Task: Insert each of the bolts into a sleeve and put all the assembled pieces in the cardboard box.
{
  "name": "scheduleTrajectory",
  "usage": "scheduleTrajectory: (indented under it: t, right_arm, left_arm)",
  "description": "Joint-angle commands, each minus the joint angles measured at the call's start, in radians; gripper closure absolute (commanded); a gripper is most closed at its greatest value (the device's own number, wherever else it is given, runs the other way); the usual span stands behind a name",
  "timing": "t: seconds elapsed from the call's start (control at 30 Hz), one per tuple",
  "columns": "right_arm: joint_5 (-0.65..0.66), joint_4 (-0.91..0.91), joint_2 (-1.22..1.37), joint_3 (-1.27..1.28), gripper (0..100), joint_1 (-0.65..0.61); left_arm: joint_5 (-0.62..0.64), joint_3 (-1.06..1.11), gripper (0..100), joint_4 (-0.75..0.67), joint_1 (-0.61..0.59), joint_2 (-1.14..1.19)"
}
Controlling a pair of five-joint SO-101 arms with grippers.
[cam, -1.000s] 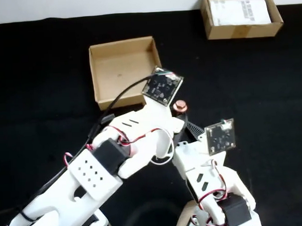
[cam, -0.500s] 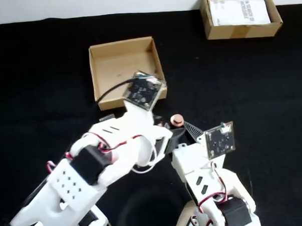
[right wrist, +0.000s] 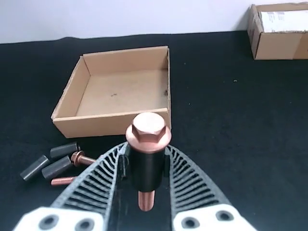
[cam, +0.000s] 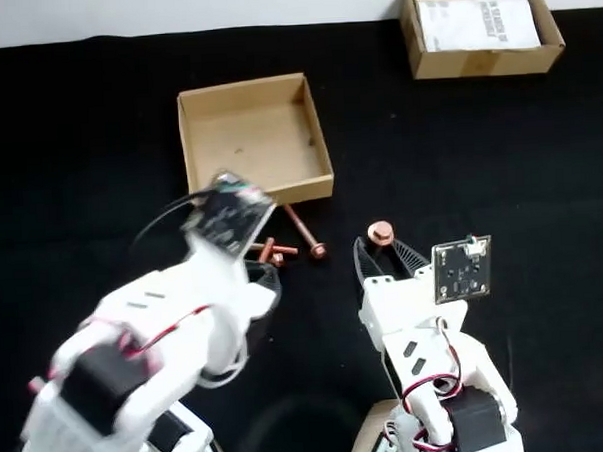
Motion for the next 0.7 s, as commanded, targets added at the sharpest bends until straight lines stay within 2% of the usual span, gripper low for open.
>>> scheduleTrajectory:
  t: [0.0,0.23,0.47,0.67]
  right_arm:
    - [-0.009,0.021,0.104,-0.166,99.1,0.019]
    - [-0.009,0.117,0.578,-0.608,99.1,0.019]
    - [0.000,0.182,1.069,-1.038,99.1,0.013]
    - [0.227,0.182,1.380,-1.314,99.1,-0.065]
  left_arm:
    - [-0.034,-0.012,99,-0.006,-0.062,-0.117]
    - [-0.051,0.079,99,-0.008,-0.321,-0.314]
    - [-0.051,0.387,99,-0.097,-0.556,-0.596]
    - [-0.048,0.582,99,-0.224,-0.693,-0.618]
